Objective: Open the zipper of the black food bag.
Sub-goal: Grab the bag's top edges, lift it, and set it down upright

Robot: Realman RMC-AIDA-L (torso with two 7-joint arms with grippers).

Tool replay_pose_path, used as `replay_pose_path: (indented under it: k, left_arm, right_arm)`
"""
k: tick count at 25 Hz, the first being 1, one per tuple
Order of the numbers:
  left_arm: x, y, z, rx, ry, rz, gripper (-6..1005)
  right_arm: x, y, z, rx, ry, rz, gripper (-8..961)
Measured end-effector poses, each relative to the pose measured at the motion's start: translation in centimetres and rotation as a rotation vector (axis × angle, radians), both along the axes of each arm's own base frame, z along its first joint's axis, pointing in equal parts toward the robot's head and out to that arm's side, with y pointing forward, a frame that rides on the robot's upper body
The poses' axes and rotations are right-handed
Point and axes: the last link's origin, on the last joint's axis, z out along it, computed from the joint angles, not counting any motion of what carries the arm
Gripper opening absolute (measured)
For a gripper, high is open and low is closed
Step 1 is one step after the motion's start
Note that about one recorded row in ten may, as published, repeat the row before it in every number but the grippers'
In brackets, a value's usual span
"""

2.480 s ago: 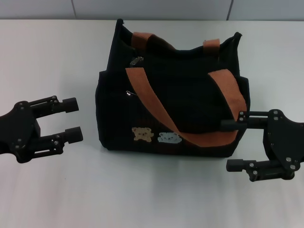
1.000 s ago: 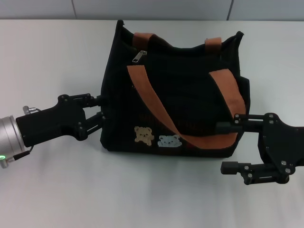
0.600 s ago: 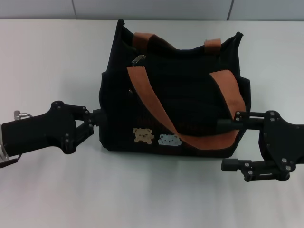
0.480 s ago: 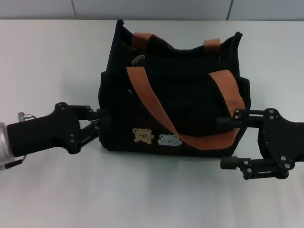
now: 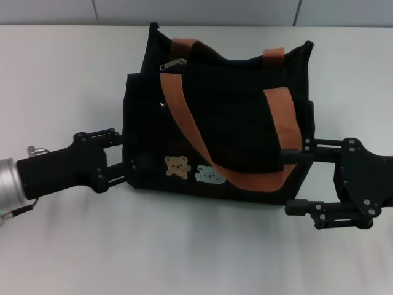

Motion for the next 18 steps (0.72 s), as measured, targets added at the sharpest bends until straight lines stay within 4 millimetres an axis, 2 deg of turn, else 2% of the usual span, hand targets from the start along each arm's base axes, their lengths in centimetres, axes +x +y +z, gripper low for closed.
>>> replay_pose_path:
  k: [3,5,7,11,14,18]
  left_arm:
    - [-0.5,-0.3,0.8,0.012,-0.003,0.004,580]
    - [-1.3,-0.4,1.7,0.050,-0.002,0.035,579]
    - [-1.4,-0.2,1.7,0.064,0.002,0.047,578]
    - [-1.1,0.3,0.7,0.069,0.019,0.055,576]
    - [-0.4,0.9,-1.2,0.058,0.054,0.016,575]
    - [-0.2,0.8,-1.6,0.081,0.045,-0.014,574]
  right_arm:
    - [0.1,0.0,0.0,0.004,0.003,-0.005,733]
    - [0.1,0.0,0.1,0.008,0.006,-0.009,733]
    - [0.1,0.0,0.1,0.008,0.006,-0.009,733]
    - [0.1,0.1,0.1,0.010,0.004,-0.009,733]
    - [0.0,0.2,0.0,0.012,0.002,-0.008,733]
    - [0.1,0.1,-0.1,0.012,0.002,-0.013,733]
